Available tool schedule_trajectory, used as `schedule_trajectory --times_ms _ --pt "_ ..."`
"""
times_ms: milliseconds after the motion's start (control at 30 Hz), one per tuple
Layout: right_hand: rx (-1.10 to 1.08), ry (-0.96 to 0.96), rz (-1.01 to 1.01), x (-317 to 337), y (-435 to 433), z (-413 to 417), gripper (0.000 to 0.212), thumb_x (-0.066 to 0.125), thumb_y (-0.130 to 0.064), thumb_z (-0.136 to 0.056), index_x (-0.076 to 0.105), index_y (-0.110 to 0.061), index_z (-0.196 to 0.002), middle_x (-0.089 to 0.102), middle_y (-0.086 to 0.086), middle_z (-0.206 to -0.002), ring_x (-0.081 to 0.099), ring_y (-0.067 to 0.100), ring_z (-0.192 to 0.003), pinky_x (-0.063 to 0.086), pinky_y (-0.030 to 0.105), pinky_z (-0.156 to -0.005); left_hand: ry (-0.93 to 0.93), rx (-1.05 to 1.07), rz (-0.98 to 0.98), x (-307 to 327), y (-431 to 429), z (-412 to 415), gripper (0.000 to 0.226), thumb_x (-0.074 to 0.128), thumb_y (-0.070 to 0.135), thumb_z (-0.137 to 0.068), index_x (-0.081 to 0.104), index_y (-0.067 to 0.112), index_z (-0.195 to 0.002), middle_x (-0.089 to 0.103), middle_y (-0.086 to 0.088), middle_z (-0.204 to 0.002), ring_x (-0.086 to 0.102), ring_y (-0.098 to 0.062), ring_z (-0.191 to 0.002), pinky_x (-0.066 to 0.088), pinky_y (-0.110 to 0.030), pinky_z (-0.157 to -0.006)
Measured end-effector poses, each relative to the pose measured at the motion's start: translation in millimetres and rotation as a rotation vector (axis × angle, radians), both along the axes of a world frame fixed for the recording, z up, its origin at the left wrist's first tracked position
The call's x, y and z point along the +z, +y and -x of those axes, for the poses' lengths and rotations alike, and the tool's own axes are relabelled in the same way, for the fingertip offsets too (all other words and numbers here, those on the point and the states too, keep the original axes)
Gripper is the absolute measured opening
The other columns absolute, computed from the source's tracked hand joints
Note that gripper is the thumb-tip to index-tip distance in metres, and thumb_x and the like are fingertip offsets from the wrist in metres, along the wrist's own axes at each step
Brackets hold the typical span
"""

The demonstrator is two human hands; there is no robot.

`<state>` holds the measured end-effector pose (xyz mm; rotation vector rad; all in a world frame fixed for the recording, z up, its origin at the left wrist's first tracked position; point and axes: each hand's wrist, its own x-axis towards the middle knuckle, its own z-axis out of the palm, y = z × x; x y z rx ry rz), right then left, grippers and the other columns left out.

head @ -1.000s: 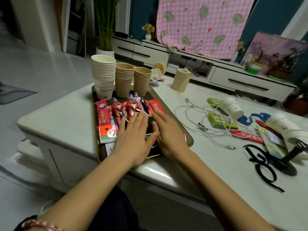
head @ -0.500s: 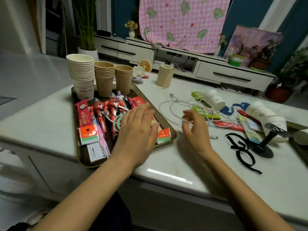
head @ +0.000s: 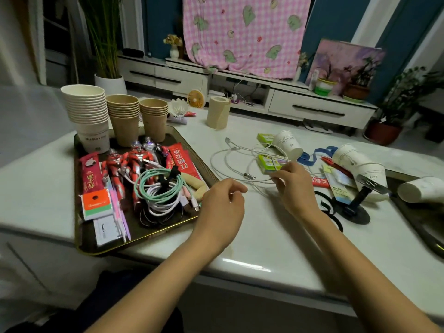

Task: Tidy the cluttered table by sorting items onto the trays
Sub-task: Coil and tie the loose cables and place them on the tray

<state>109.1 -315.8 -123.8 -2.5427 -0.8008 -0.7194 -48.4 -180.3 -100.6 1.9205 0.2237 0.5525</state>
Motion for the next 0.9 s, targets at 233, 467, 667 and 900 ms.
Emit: schedule_trajectory --times_ms 233,467,667,900 --pt "-0.065 0.216 0.418 -6.1 -7.9 12.9 0.028 0.051 -0.039 -0.09 0.061 -0.016 -0.102 0.058 0.007 -0.111 0.047 0.026 -0.109 0.035 0.036 -0.087 0.104 -0.063 0.091 -2.9 -8.8 -6.2 0.027 0.041 0.0 -0.09 0.058 0.019 -0.082 0.065 -0.007 -0.091 0.062 -0.026 -0.09 0.048 -0.034 -0.08" --pt "0.212 0.619 -0.069 19.7 2.2 63.7 0.016 0.057 -0.02 -0.089 0.062 -0.008 -0.08 0.061 -0.002 -0.07 0.054 0.012 -0.065 0.04 0.017 -0.06 0.359 -0.186 0.66 -2.1 -17.9 -14.5 0.028 0.037 0.018 -0.099 0.05 0.012 -0.076 0.052 -0.006 -0.068 0.048 -0.012 -0.051 0.039 -0.023 -0.054" --pt "0.438 0.572 -0.148 28.0 1.5 113.6 0.011 0.064 -0.021 -0.085 0.064 -0.02 -0.075 0.061 -0.008 -0.066 0.051 -0.001 -0.059 0.039 0.014 -0.058 0.284 -0.059 0.872 10.6 -9.7 -10.1 0.027 0.031 0.001 -0.096 0.049 0.008 -0.078 0.055 -0.005 -0.056 0.051 -0.016 -0.051 0.042 -0.023 -0.053" --pt "0.433 0.272 -0.131 26.9 2.9 92.0 0.036 0.06 -0.007 -0.087 0.057 -0.017 -0.122 0.05 0.003 -0.115 0.045 0.009 -0.104 0.034 0.017 -0.093 0.494 -0.282 0.832 28.4 3.5 6.2 0.024 0.031 0.007 -0.094 0.045 0.01 -0.074 0.026 0.007 -0.037 0.015 -0.002 -0.025 0.009 -0.011 -0.026"
